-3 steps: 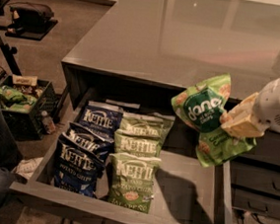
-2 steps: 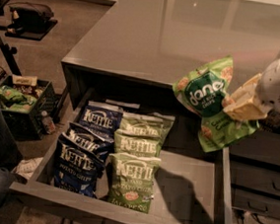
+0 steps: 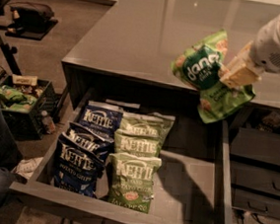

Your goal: Pick green rice chip bag from top drawer and place on counter

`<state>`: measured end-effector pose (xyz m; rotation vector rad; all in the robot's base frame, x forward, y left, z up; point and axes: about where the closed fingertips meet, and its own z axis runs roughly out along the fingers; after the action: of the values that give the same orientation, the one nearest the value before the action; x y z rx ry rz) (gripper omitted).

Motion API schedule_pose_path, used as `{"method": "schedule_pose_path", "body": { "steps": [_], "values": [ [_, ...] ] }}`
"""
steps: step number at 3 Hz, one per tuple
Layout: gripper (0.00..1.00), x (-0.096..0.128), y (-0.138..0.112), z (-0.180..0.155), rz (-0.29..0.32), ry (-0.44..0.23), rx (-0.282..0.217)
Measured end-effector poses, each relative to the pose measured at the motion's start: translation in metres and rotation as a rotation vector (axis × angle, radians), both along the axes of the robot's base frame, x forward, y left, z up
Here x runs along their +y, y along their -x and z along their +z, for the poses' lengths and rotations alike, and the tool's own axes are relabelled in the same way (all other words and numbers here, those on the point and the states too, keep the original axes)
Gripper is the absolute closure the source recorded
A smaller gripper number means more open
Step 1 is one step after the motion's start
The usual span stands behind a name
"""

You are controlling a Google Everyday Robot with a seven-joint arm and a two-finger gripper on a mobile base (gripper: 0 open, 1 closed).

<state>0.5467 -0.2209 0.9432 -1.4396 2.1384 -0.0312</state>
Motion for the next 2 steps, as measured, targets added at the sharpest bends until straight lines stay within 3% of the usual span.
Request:
{"method": "schedule_pose_path", "body": {
  "steps": [2],
  "values": [
    [1.00, 0.013, -0.073, 0.010, 0.032, 0.036, 0.026]
  ]
}}
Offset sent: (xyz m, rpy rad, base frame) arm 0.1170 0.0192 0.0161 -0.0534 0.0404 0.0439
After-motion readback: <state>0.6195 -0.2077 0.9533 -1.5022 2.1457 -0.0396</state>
